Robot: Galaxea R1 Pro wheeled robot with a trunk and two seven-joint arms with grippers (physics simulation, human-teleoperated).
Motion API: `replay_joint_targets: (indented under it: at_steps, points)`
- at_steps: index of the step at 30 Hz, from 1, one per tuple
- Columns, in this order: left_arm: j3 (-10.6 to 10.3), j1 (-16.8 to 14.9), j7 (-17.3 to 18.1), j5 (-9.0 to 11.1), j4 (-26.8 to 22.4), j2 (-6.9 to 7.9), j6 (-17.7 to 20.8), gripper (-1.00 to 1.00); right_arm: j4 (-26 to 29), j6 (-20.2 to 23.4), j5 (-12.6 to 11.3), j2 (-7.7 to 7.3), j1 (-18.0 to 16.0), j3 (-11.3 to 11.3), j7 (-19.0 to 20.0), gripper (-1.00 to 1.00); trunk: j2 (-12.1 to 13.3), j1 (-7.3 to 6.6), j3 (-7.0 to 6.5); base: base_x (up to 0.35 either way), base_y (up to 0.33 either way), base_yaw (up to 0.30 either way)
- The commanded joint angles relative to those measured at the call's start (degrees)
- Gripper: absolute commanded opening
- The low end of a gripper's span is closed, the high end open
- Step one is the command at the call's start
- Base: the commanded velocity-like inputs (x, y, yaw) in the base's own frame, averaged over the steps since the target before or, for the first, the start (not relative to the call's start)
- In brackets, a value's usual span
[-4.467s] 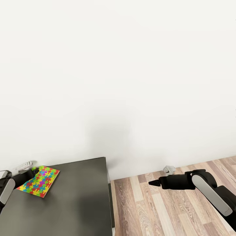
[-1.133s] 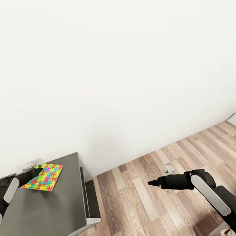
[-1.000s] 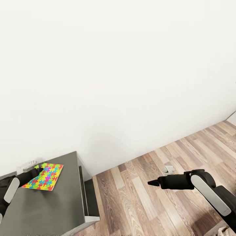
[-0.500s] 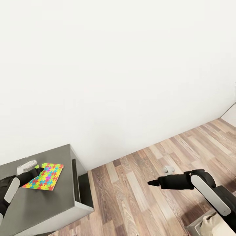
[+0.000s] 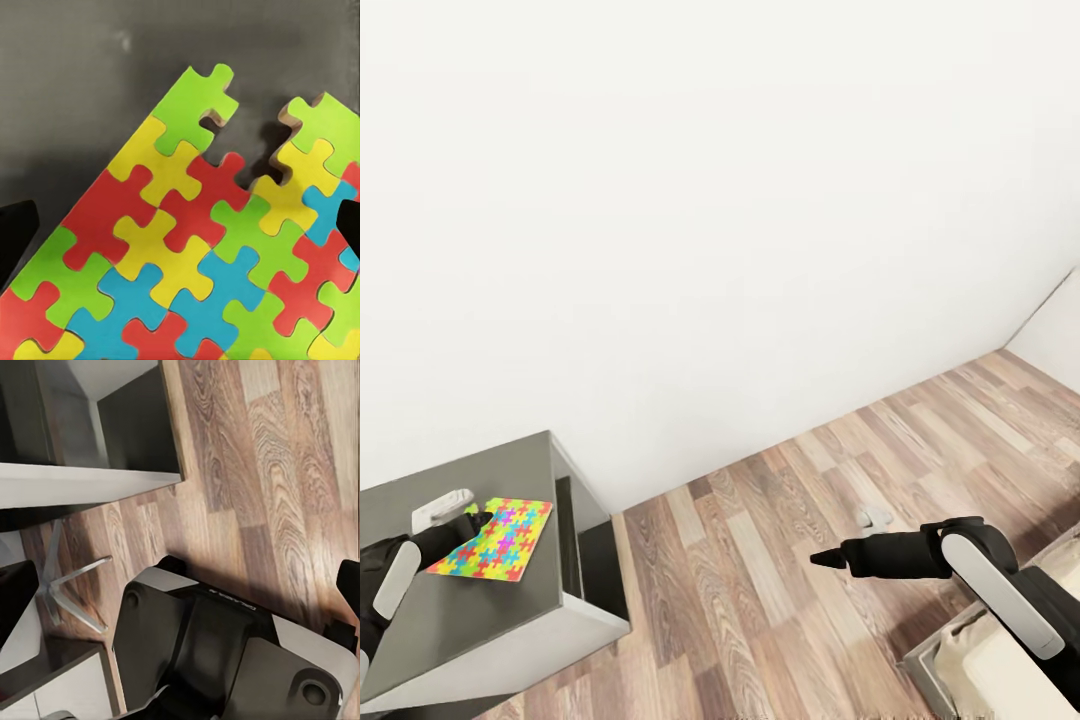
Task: Put all the toys in the child's room - the three board games (two on the bed and one on the table), the two jigsaw puzzles on the table, and the tennis ball on the table - inside the toy box on the table in the child's room.
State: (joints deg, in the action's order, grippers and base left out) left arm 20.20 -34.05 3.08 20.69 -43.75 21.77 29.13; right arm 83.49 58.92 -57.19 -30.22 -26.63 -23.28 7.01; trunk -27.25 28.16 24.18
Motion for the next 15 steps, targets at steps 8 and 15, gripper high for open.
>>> replay_joint_targets:
  at_steps: [8,15]
  points:
    - [0.1,0.0,0.3,0.8,4.2,-0.09,0.4,1.0,0.0,0.1,0.6,-0.02,-0.1,0.0,0.6,1.0,-0.1,0.03,0.09,-0.016,-0.015,-0.244]
    - [0.1,0.0,0.4,0.8,4.2,-0.08,0.4,1.0,0.0,0.1,0.7,-0.04,-0.1,0.0,0.6,1.0,-0.1,0.03,0.09,-0.004,-0.004,-0.103]
